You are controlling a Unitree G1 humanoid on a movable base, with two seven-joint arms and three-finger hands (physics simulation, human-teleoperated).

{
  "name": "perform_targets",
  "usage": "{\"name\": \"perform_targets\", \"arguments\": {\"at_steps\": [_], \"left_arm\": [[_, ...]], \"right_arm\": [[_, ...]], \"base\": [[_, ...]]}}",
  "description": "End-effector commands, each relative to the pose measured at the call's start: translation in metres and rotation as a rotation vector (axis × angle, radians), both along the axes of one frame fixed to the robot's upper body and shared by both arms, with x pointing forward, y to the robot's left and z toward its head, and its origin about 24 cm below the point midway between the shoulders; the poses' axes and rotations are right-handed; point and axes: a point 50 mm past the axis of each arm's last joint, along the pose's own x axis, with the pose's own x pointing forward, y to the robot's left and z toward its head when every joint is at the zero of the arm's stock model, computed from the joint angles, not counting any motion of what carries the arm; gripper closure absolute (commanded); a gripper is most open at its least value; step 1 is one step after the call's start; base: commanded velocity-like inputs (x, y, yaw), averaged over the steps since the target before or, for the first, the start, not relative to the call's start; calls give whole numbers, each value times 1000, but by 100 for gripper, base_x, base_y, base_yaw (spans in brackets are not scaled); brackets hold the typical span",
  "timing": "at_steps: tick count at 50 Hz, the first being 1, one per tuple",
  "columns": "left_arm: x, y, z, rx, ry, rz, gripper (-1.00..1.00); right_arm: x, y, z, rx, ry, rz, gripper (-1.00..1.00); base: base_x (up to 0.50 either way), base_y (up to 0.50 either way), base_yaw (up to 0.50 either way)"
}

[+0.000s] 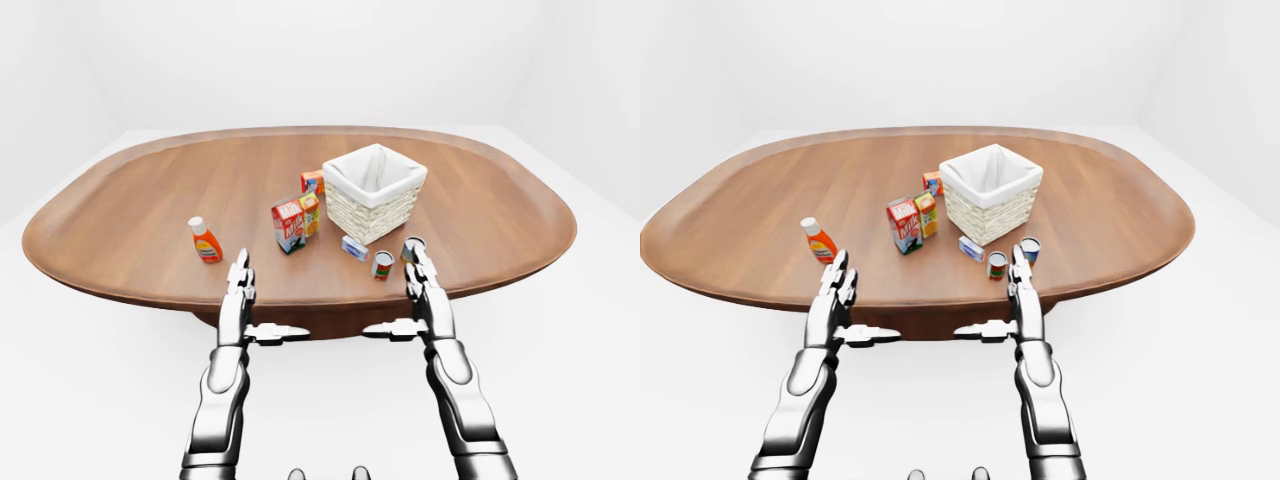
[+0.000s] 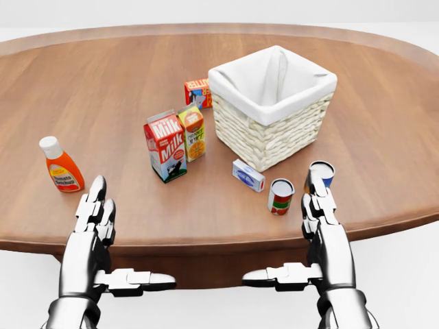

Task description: Pick up the orange juice, and put it in the basket.

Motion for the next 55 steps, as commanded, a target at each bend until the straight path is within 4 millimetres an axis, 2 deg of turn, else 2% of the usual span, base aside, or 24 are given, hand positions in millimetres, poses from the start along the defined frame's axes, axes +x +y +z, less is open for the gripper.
{"name": "perform_targets", "arguments": {"at_steps": [1,12,15,19,21,24,29,31,34,36,37,38,40,43,45,46,49,55], "left_arm": [[0,7,0,0,0,1,-100],[-1,7,1,2,-3,-1,-100],[-1,8,4,8,31,49,-100],[1,10,15,-2,-12,81,-100],[1,12,32,-50,-86,110,-100],[1,16,47,-47,-150,150,-100],[-5,15,73,-41,-264,128,-100],[-11,14,93,-18,-351,83,-100],[-9,13,103,18,-393,9,-100],[-9,19,106,-19,-409,45,-100],[-12,22,113,-60,-444,45,-100],[-12,22,114,-64,-446,45,-100],[-18,26,120,-112,-480,68,-100],[-23,27,126,-148,-512,79,-100],[-29,26,132,-162,-541,61,-100],[-29,26,132,-163,-541,60,-100],[-31,32,138,-170,-569,75,-100],[-35,32,137,-180,-570,46,-100]], "right_arm": [[0,-7,1,5,-4,1,-100],[1,-5,2,0,-10,7,-100],[6,-11,8,23,-44,-56,-100],[8,-10,14,53,-47,-66,-100],[10,-11,12,29,-24,-86,-100],[12,-10,16,43,-41,-76,-100],[8,-10,39,100,-125,-82,-100],[7,-7,55,26,-203,-74,-100],[6,-3,64,15,-235,-60,-100],[6,1,67,-69,-264,-33,-100],[6,0,71,-42,-252,-47,-100],[6,0,71,-40,-251,-47,-100],[3,-1,89,42,-324,-56,-100],[-2,0,108,37,-411,-52,-100],[-8,5,129,43,-506,-30,-100],[-8,5,130,43,-509,-29,-100],[-15,13,153,4,-621,0,-100],[-17,20,169,1,-695,9,-100]], "base": [[0,0,0],[0,0,0],[0,0,0],[0,0,0],[0,0,0],[0,0,0],[0,0,0],[0,0,0],[0,0,0],[0,0,0],[0,0,0],[0,0,0],[0,0,0],[0,0,0],[0,0,0],[0,0,0],[0,0,0],[0,0,0]]}}
